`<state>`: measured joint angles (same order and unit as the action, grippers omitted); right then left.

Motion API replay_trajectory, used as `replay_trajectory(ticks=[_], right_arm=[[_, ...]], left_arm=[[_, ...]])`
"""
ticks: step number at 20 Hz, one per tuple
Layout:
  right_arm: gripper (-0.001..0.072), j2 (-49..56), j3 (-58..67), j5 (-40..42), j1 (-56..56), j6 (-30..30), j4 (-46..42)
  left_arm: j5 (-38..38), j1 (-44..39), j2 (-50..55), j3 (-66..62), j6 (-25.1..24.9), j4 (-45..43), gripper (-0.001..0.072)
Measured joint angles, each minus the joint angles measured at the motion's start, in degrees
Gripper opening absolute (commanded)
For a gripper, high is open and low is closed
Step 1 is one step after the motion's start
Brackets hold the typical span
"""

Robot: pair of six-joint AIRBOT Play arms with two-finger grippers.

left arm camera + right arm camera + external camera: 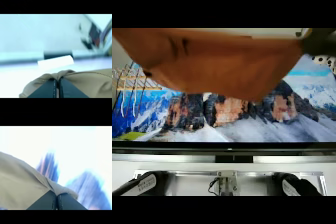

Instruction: Fold the shirts.

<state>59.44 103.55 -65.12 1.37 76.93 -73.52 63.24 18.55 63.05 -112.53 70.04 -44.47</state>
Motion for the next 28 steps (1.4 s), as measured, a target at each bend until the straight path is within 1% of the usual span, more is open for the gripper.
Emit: replay_trajectory(ticks=[2,5,8,10,12,15,17,18,20,21,23,25,28], right_arm=[[0.0066,-6.1,4.81,0.57,0.0,0.92,-1.79],[0.0066,-13.49,8.04,-0.33,0.0,3.41,-4.85],[0.0066,-17.25,9.25,-2.47,0.0,5.68,-8.57],[0.0066,-17.92,9.62,-4.7,-0.02,6.67,-10.19],[0.0066,-17.18,9.77,-8.17,-0.02,7.21,-11.37],[0.0067,-13.57,9.81,-17.11,-0.02,7.89,-14.45],[0.0067,-9.79,8.22,-24.06,-0.04,8.0,-17.38],[0.0067,-8.15,6.34,-26.18,-0.04,8.04,-18.49],[0.0067,-5.38,-0.39,-27.63,-0.09,8.13,-19.39],[0.0067,-4.17,-4.72,-26.71,-0.09,8.2,-19.5],[0.0067,-1.33,-14.82,-20.63,-0.09,8.81,-19.65],[0.0066,2.95,-22.14,-11.74,-0.09,10.49,-19.87],[0.0066,11.52,-27.23,2.25,-0.04,12.9,-19.3]], left_arm=[[-2.36,0.26,-7.39,-3.15,3.32,-3.34,0.0032],[-4.2,0.44,-17.03,-4.02,8.2,-9.9,0.0032],[-4.59,0.46,-22.38,-4.04,11.98,-16.57,0.0032],[-3.63,0.46,-23.71,-4.11,13.09,-18.6,0.0033],[-0.61,0.46,-23.41,-3.87,13.27,-19.96,0.0033],[6.51,0.46,-21.46,-1.38,10.54,-20.79,0.0033],[11.3,0.44,-19.82,2.69,8.81,-21.27,0.0033],[13.0,0.39,-19.15,5.7,8.17,-21.4,0.0033],[14.82,0.37,-17.77,13.14,7.08,-21.62,0.0032],[14.88,0.33,-16.96,17.33,6.64,-21.73,0.0032],[12.46,-0.31,-15.1,26.4,6.01,-21.97,0.0032],[6.67,-2.03,-11.3,34.25,5.6,-22.12,0.0032],[-3.5,-5.92,-2.27,39.21,5.22,-21.53,0.0033]])
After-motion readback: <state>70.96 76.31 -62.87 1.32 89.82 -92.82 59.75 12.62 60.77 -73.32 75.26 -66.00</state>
